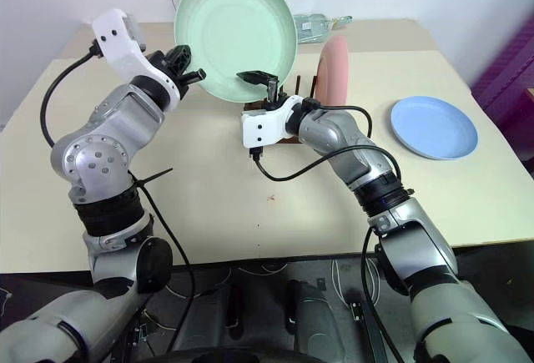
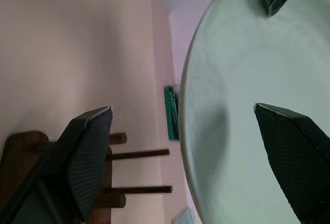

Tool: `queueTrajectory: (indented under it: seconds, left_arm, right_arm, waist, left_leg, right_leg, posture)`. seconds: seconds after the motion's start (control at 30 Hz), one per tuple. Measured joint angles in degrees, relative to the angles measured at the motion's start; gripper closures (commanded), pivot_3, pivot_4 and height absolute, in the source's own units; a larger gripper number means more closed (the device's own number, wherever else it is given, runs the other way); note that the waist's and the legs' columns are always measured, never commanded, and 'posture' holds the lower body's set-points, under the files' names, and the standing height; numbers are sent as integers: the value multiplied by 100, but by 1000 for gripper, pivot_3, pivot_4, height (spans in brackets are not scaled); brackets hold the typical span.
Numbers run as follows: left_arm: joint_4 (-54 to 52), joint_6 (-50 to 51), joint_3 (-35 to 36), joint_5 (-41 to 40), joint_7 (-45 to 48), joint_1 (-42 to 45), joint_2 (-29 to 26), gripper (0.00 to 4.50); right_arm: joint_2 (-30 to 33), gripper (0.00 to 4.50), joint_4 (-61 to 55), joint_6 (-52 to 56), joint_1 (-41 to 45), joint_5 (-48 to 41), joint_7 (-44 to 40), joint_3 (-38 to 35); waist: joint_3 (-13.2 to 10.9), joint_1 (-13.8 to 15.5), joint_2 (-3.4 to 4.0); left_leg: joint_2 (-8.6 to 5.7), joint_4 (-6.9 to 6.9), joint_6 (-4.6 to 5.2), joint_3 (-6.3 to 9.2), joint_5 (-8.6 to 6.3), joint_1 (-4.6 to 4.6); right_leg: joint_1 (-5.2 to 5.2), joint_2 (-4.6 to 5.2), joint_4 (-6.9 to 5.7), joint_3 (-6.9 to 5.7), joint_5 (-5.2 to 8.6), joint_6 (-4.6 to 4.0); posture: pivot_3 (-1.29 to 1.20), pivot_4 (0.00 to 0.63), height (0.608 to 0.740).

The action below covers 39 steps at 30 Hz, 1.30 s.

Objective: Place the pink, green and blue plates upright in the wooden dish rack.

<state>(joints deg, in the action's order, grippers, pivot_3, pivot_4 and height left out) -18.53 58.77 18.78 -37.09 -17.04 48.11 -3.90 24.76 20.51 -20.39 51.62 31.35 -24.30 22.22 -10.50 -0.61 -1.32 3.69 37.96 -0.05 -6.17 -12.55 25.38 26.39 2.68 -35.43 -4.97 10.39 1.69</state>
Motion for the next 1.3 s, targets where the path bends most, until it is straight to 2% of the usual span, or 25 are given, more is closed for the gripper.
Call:
queueTrajectory:
  seconds: [0.17,0.27,0.37,0.53,0.63,0.73,0.77,0.83,0.97,1.03,1.1,1.3]
  left_arm:
    - [-46,90,40,-65,-81,-2,72,4500]
    - [-65,58,186,-124,-83,-9,127,3495]
    - [-94,-174,261,-168,-73,-1,177,2036]
    - [202,-1660,1061,88,-489,514,70,2036]
    - [465,-2319,1333,421,-433,470,-646,2036]
    - [772,-2525,1391,668,-152,144,-1246,2036]
    - [900,-2406,1143,798,168,-154,-1694,2036]
    - [1057,-2299,681,1082,731,-637,-2186,2036]
    - [939,-2275,-618,1286,2249,-1877,-2622,2036]
    - [880,-2295,-1277,1300,2954,-2378,-2668,2036]
    - [710,-2403,-1616,1286,3478,-2706,-2688,2036]
    - [298,-2674,-1992,1258,4418,-3165,-2638,2036]
  right_arm:
    - [3,3809,5,-18,38,166,239,-3]
    - [14,3872,-16,-84,39,277,374,-5]
    - [15,3872,-15,-67,32,356,436,-5]
    - [-12,3872,-292,16,-10,189,532,-131]
    - [-115,3872,-661,212,-185,-311,427,-470]
    - [-288,3872,-1055,601,-348,-947,214,-760]
    - [-483,3872,-1336,882,-431,-1339,108,-920]
    - [-777,3872,-1873,1519,-495,-2131,-42,-1211]
    - [-1641,3872,-3215,3756,-430,-4194,144,-2130]
    - [-1863,3872,-3638,4758,-396,-4944,463,-2489]
    - [-2025,3872,-3827,5428,-398,-5373,830,-2772]
    - [-2146,3872,-3883,6714,-404,-6234,1526,-3307]
  waist:
    - [0,-3,0]
    - [0,-1,0]
    - [0,4,0]
    - [0,-23,-1]
    - [0,-25,0]
    - [0,11,0]
    - [0,1,0]
    - [0,14,2]
    - [3,25,3]
    - [3,3,2]
    - [1,-17,5]
    - [4,-22,22]
  left_leg:
    - [0,0,0,0,0,-1]
    - [1,0,0,1,0,-1]
    - [0,1,-1,0,0,0]
    - [1,-3,0,-1,0,-3]
    - [4,-8,-1,-1,1,-4]
    - [3,-3,-5,-1,3,-2]
    - [4,-2,-5,-3,3,-2]
    - [4,-1,-6,-1,3,-2]
    - [15,-2,-8,7,2,-2]
    - [15,-2,-9,12,1,0]
    - [17,-5,-9,10,-1,3]
    - [18,-14,-6,8,0,2]
  right_leg:
    - [0,-1,-1,0,0,0]
    - [0,-2,-1,0,0,0]
    - [-1,0,0,0,0,0]
    - [2,-5,0,1,0,0]
    - [3,-12,-2,0,1,-2]
    - [0,-5,-5,-3,0,-1]
    - [0,-4,-6,-3,0,-1]
    - [1,1,-12,-3,0,-1]
    - [4,16,-17,-4,1,-4]
    - [8,19,-15,-4,10,-23]
    - [18,23,-17,-3,10,-25]
    - [24,19,-17,-1,13,-30]
  posture:
    - [0,150,730]
    - [0,150,730]
    - [0,150,730]
    - [0,150,730]
    - [0,150,730]
    - [0,150,730]
    - [0,150,730]
    - [0,150,730]
    - [0,150,730]
    - [0,150,730]
    - [0,150,730]
    - [0,150,730]
